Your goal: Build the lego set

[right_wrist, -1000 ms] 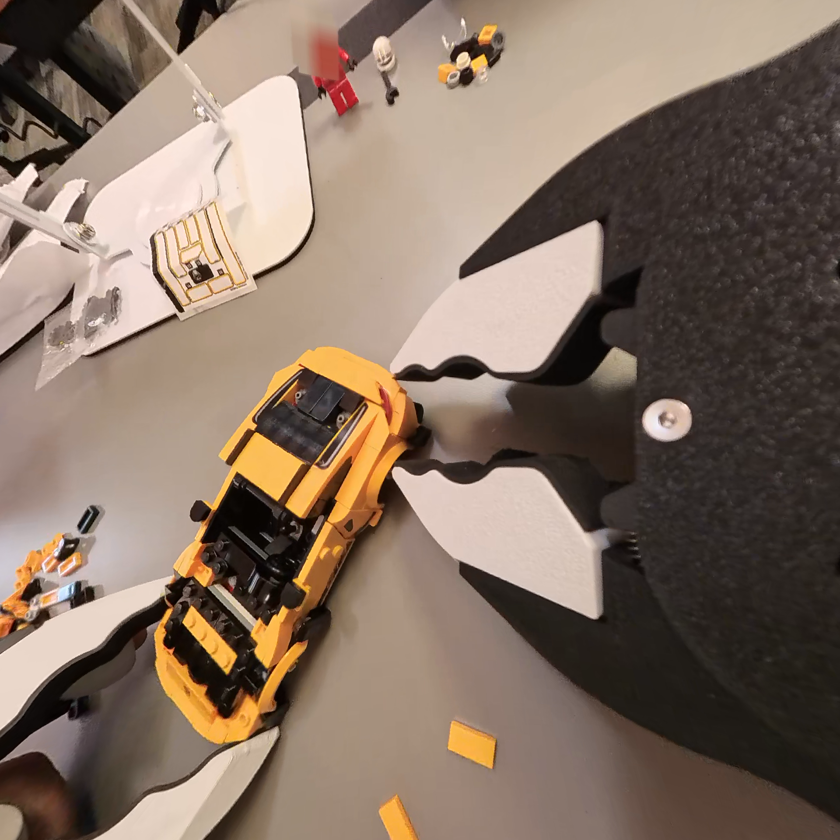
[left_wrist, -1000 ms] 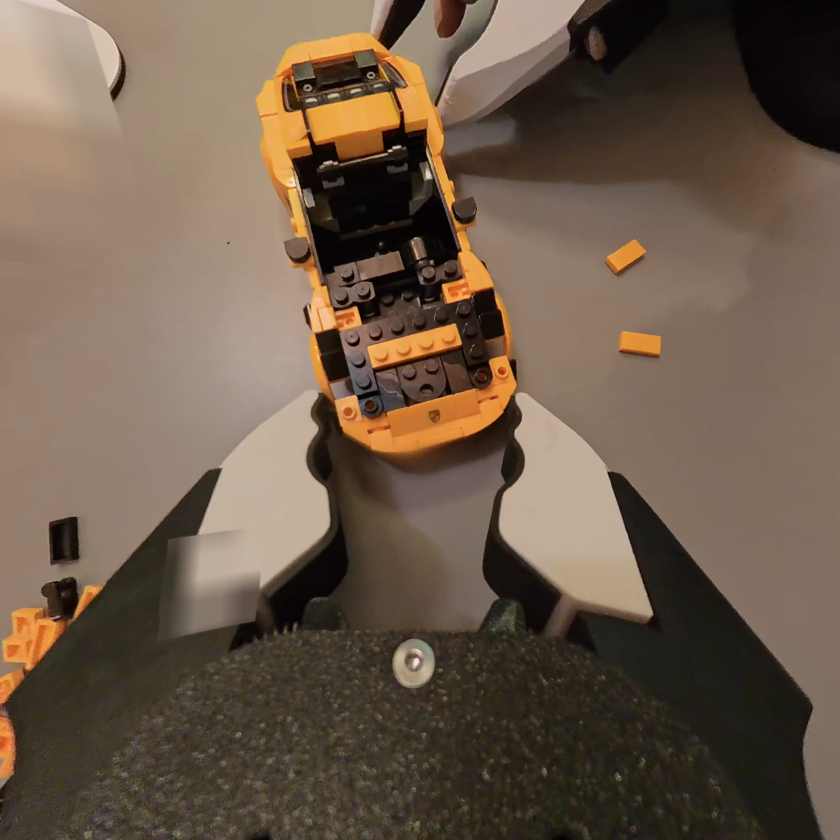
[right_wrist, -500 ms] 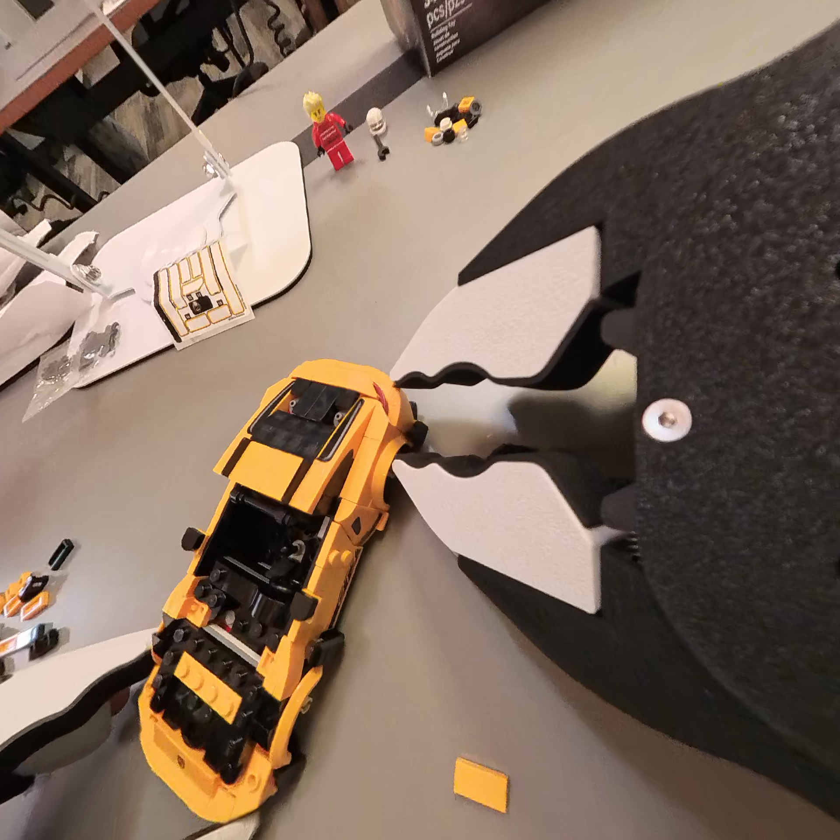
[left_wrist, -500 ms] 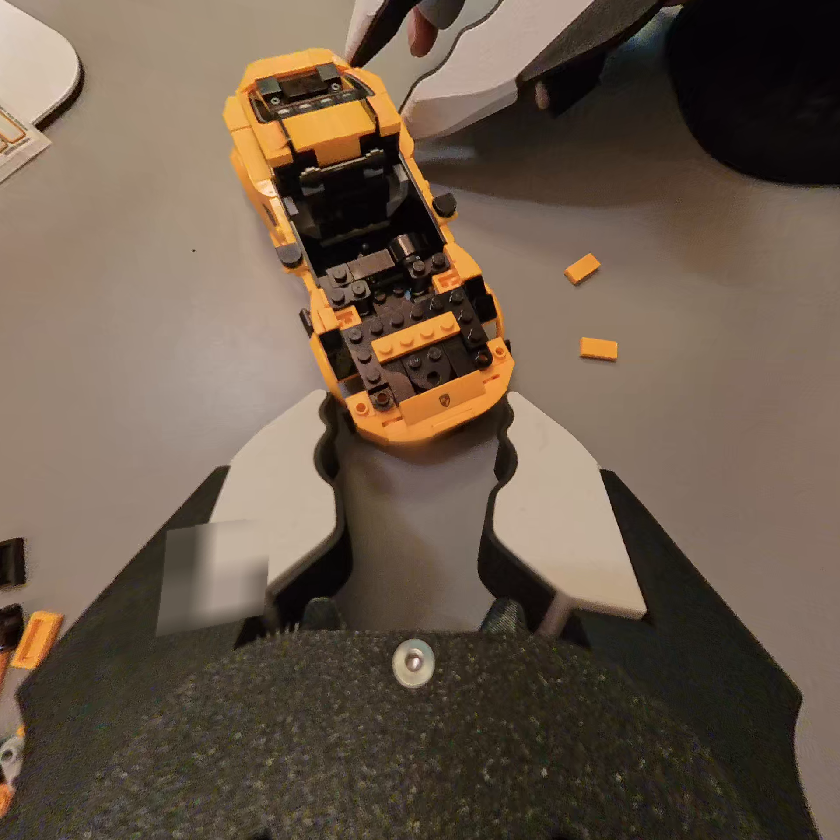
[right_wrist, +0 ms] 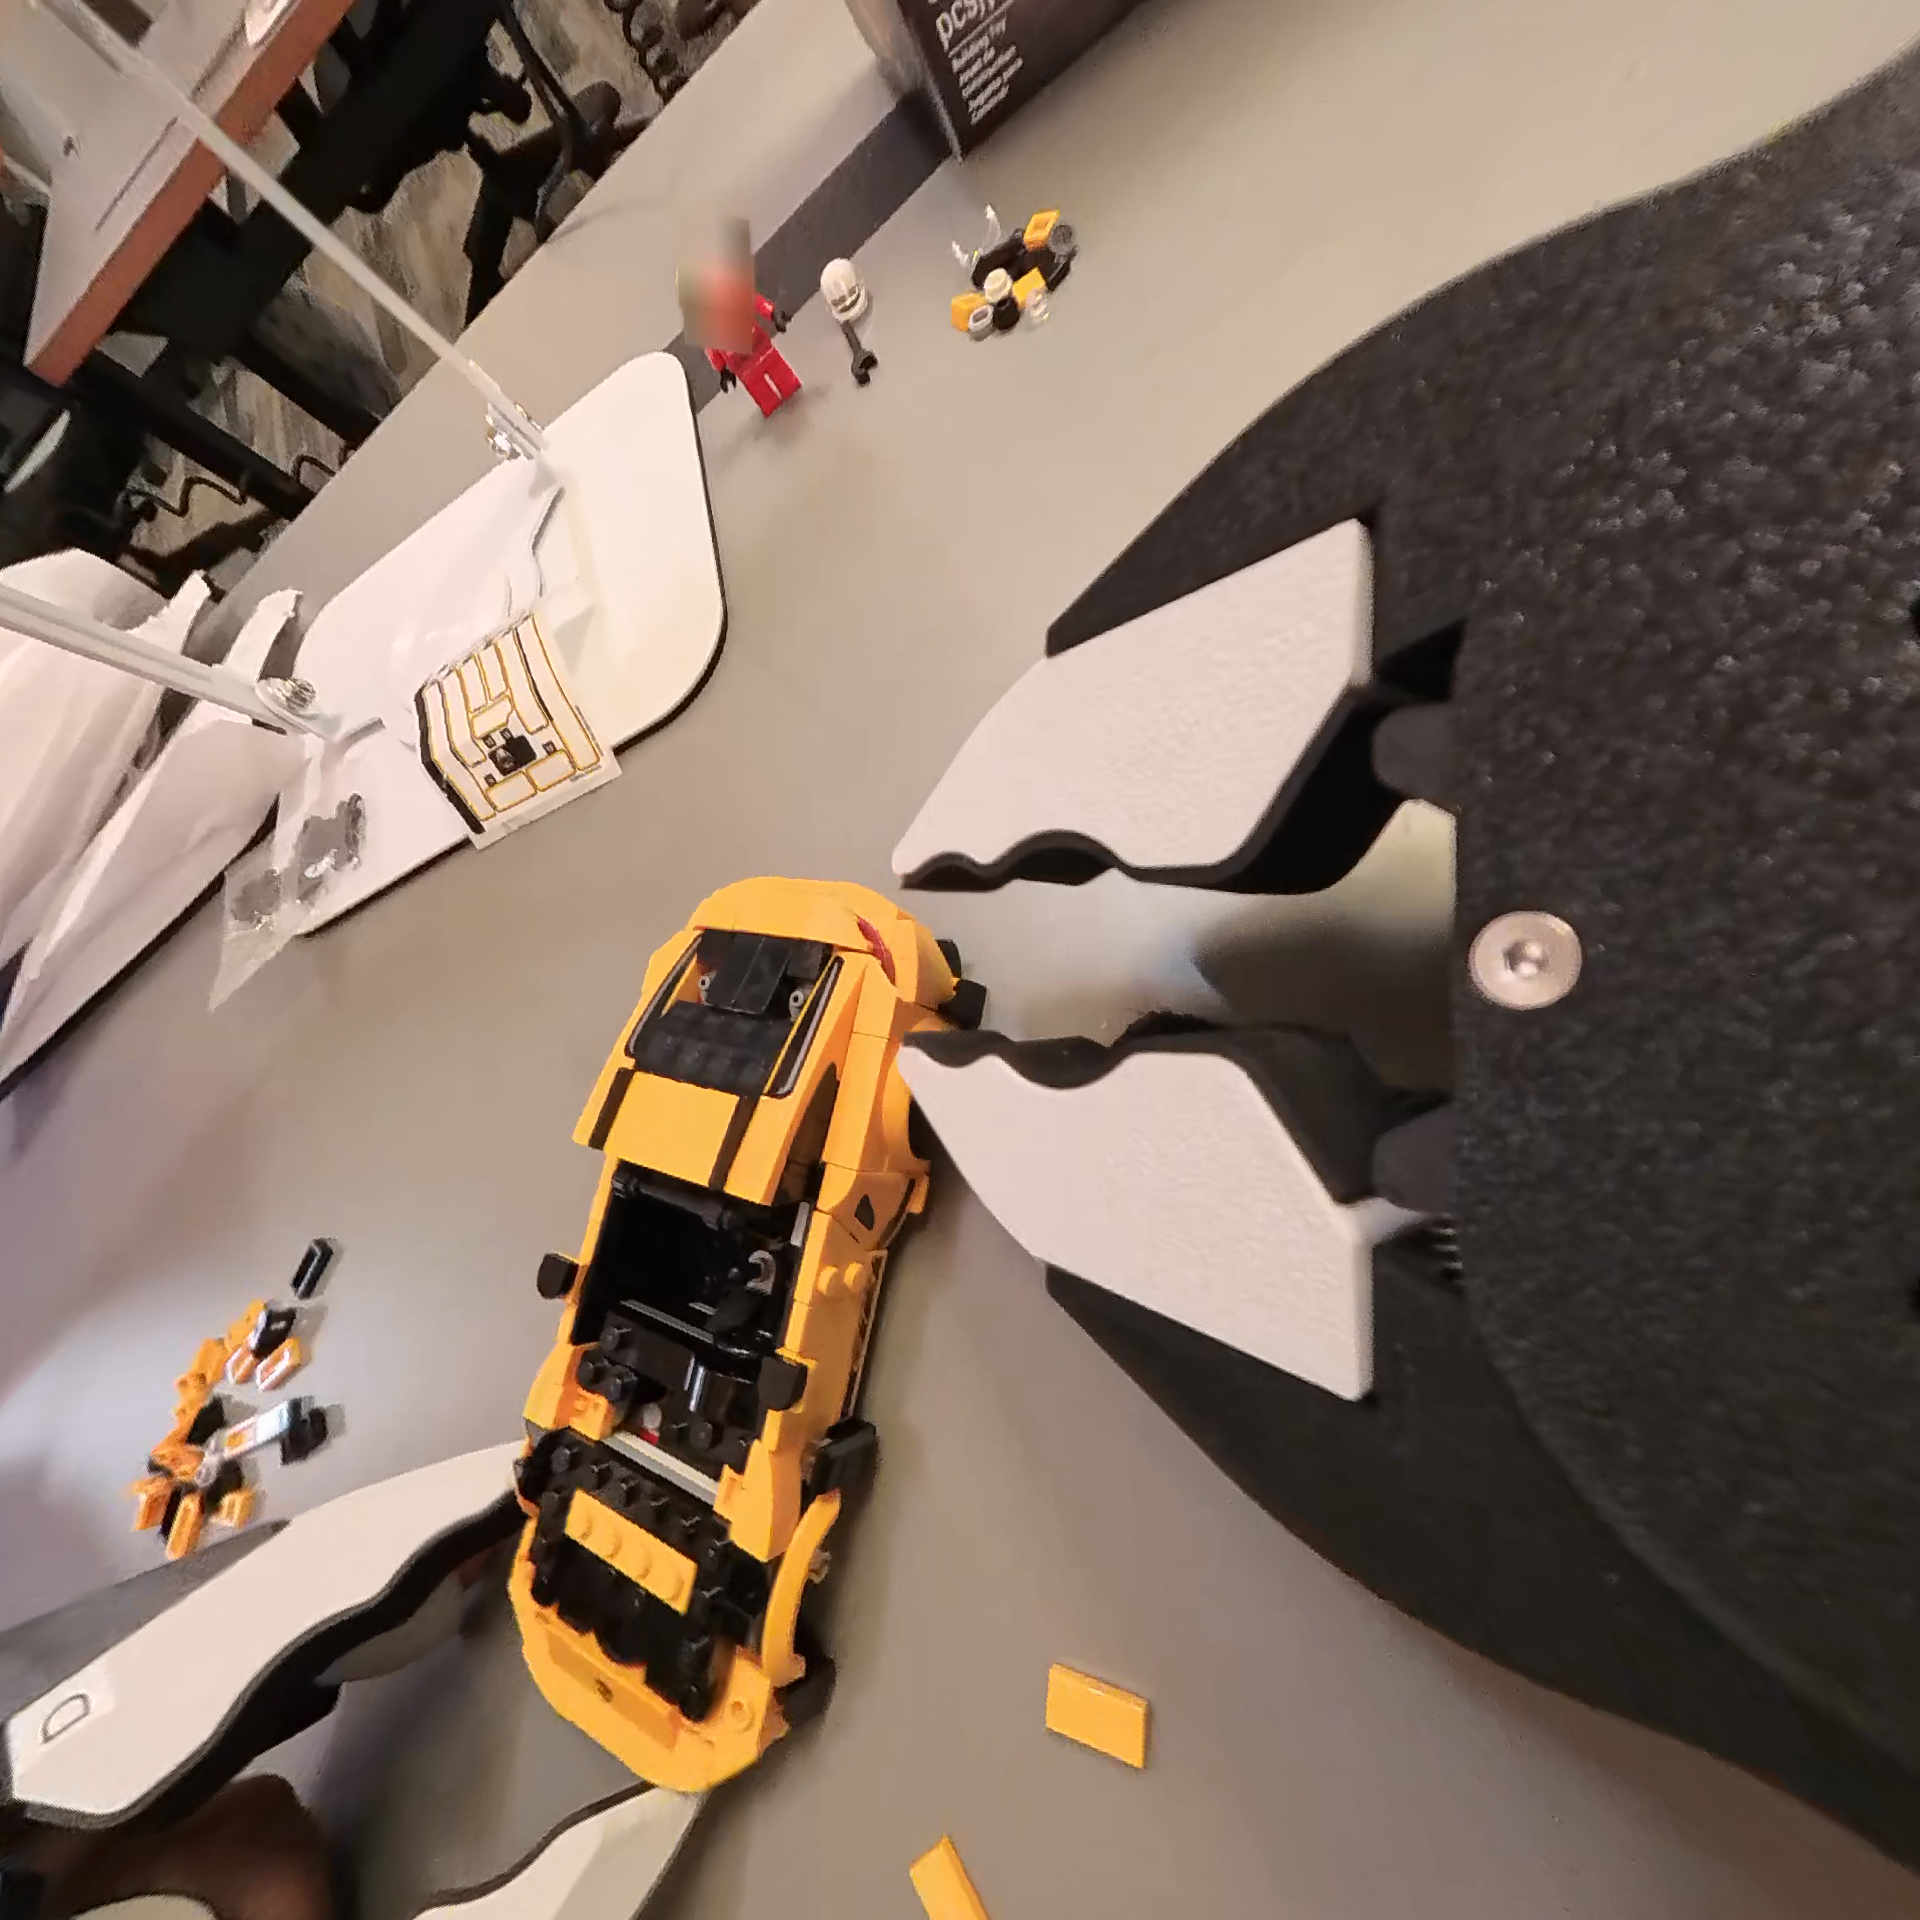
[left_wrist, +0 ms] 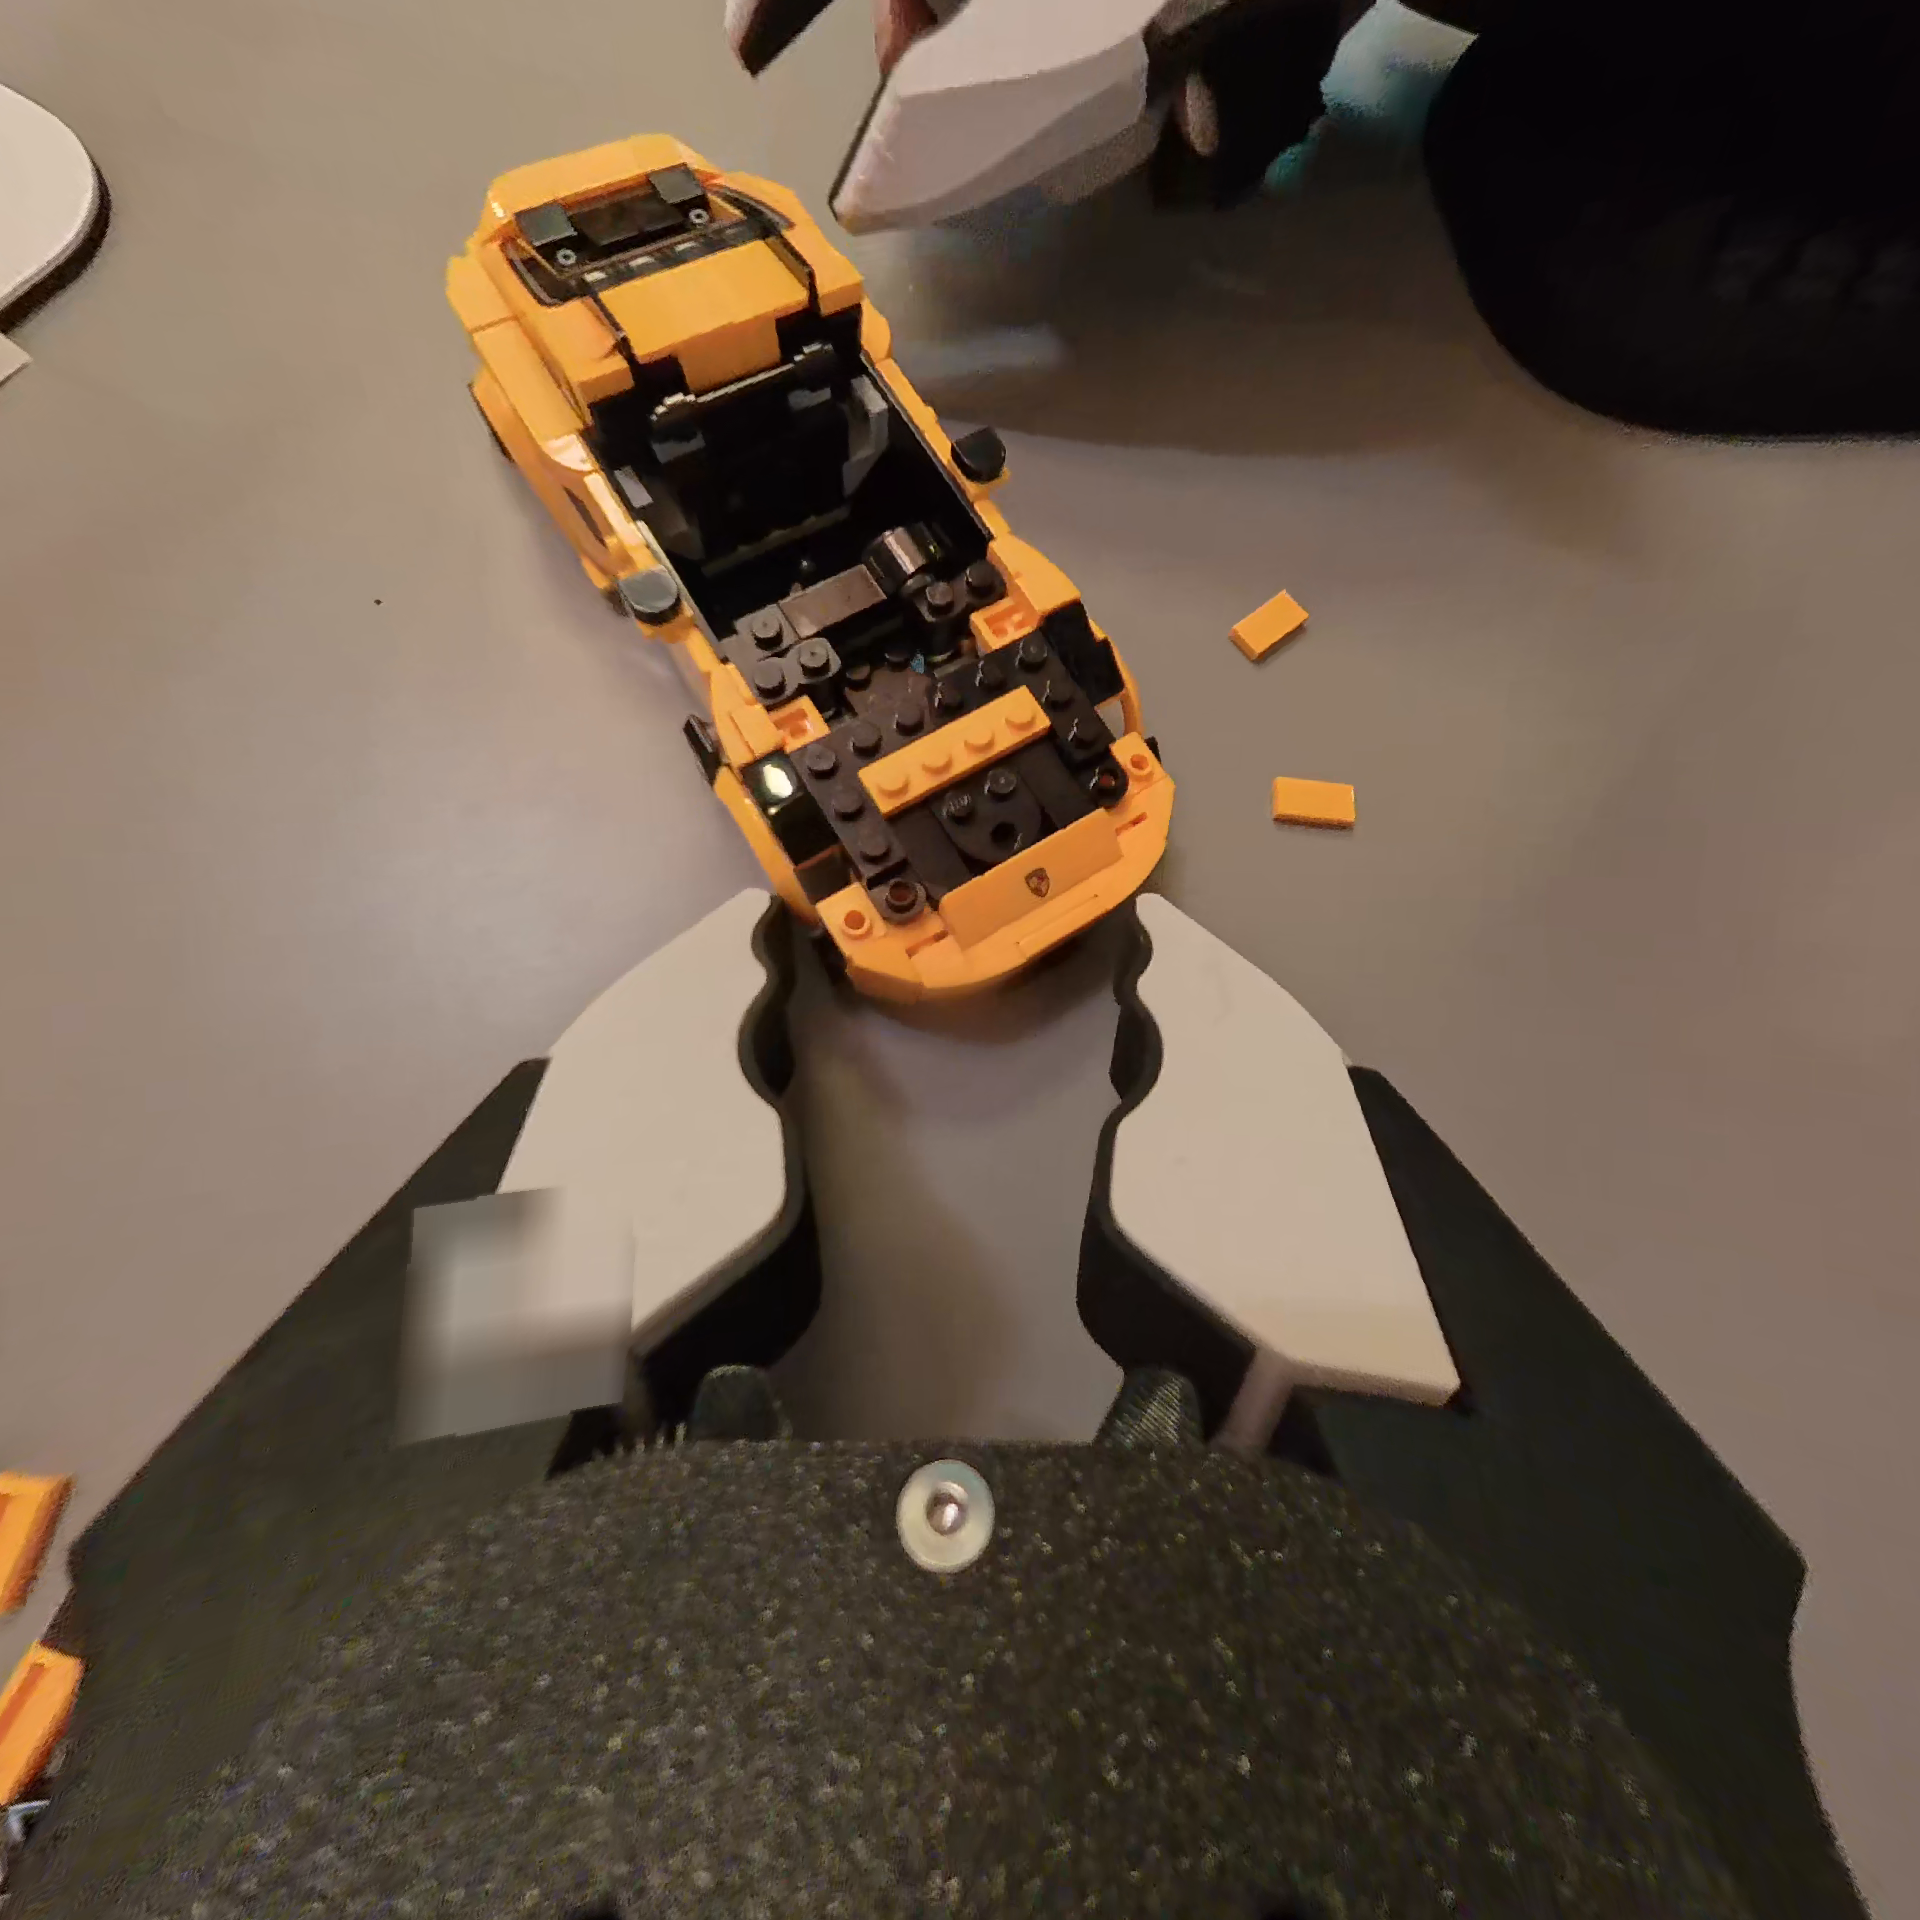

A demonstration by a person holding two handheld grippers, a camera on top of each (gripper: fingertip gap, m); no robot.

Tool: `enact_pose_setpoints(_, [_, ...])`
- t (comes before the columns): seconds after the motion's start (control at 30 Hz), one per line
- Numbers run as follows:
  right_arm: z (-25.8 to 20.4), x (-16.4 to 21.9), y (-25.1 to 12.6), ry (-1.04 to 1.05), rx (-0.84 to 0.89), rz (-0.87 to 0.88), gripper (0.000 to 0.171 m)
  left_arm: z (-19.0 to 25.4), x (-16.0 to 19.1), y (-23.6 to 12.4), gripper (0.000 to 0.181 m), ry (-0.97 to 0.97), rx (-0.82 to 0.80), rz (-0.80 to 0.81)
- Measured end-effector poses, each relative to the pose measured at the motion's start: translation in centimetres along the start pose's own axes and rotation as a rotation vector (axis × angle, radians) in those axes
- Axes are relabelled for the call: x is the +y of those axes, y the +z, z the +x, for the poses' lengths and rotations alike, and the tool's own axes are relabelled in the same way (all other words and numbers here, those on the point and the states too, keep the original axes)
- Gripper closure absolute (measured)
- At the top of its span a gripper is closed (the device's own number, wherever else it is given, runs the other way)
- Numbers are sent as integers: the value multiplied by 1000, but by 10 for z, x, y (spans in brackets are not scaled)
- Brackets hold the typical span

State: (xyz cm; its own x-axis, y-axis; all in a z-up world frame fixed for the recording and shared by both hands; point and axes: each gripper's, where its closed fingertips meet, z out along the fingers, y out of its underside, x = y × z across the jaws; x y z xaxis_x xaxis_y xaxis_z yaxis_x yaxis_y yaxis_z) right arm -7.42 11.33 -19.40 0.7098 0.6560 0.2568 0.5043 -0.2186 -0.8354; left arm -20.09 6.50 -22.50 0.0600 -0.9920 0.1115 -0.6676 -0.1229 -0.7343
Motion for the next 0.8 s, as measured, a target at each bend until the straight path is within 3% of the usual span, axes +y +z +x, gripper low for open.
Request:
enact_pose_setpoints(0.27, [5, -21, -27, 40, 32, 26, 146, 22, -3, 3, 140, 99, 65, 10])
enact_pose_setpoints(0.53, [-71, 13, -64, 51, -144, -227, 157, 52, -10, 10, 149, 282, 129, 56])
enact_pose_setpoints(0.8, [-109, 31, -55, 29, -238, -406, 159, 41, -13, 7, 147, 222, 83, 69])
